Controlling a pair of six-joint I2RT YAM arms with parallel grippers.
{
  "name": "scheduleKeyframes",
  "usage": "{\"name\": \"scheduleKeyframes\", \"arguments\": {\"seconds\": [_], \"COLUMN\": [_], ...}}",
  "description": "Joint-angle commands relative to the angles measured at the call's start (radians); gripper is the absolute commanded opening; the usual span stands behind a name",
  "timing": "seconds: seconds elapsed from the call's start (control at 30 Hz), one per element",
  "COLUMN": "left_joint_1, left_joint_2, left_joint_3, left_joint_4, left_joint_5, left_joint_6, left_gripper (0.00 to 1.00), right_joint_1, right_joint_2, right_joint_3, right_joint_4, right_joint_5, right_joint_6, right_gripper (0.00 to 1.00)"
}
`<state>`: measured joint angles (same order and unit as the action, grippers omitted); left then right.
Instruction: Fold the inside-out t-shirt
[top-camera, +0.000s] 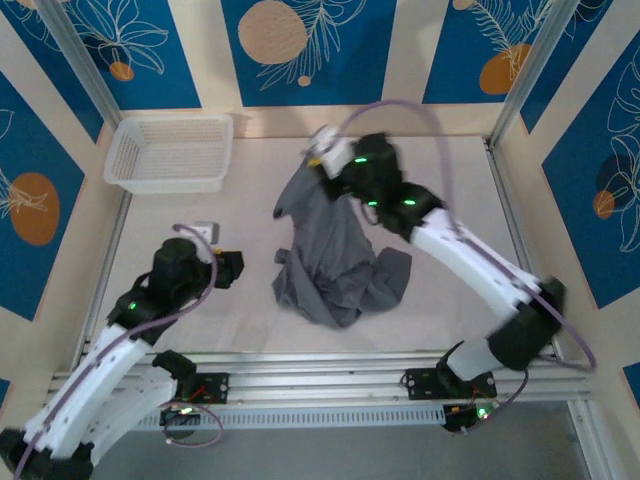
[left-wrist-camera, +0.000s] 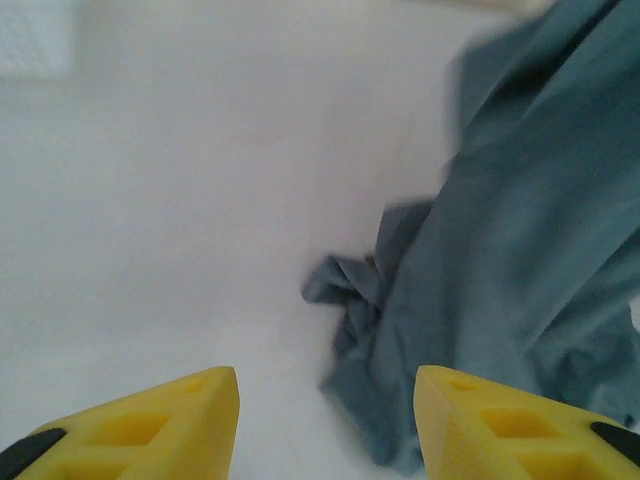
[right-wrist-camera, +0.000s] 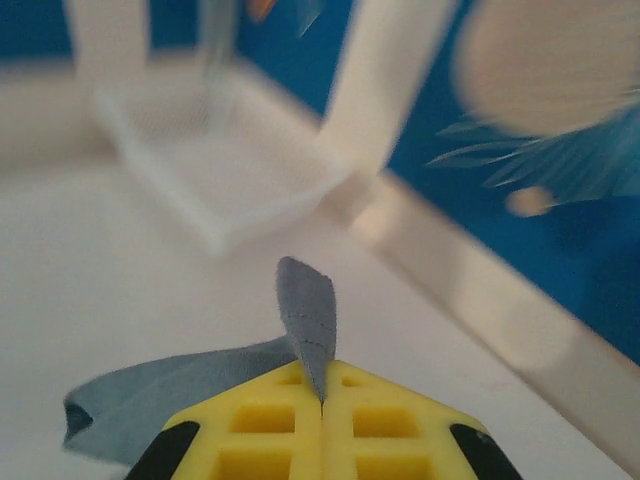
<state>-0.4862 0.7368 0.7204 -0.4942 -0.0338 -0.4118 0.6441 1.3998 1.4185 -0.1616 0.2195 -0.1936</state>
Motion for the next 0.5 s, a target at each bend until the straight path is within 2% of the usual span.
{"name": "scheduleKeyframes", "arguments": {"seconds": [0.0, 0.1, 0.2, 0.33, 0.47], "left_joint_1": [0.007, 0.008, 0.008, 0.008, 0.005], "left_joint_2": [0.156, 0.265, 0.358, 0.519, 0.651], "left_joint_3": [0.033, 0.039, 0.044, 0.079, 0.075], "left_joint_4": [0.048, 0.101, 0.155, 0.181, 0.275], "left_joint_5": [0.164, 0.208, 0.246, 0.289, 0.377], "left_joint_6": [-0.047, -0.062, -0.073, -0.109, -0.187], "left_gripper": [0.49, 0.51, 0.51, 0.52, 0.56], "right_joint_1": [-0.1, -0.144, -0.161, -0.203, -0.302], "right_joint_2": [-0.142, -0.249, -0.303, -0.359, -0.439], "right_joint_3": [-0.14, -0.247, -0.283, -0.282, -0.31], "right_joint_4": [0.168, 0.23, 0.205, 0.116, 0.092], "right_joint_5": [-0.114, -0.129, -0.111, -0.01, 0.056], "right_joint_6": [0.393, 0.437, 0.493, 0.656, 0.811], "right_gripper": [0.0, 0.0, 0.0, 0.0, 0.0]}}
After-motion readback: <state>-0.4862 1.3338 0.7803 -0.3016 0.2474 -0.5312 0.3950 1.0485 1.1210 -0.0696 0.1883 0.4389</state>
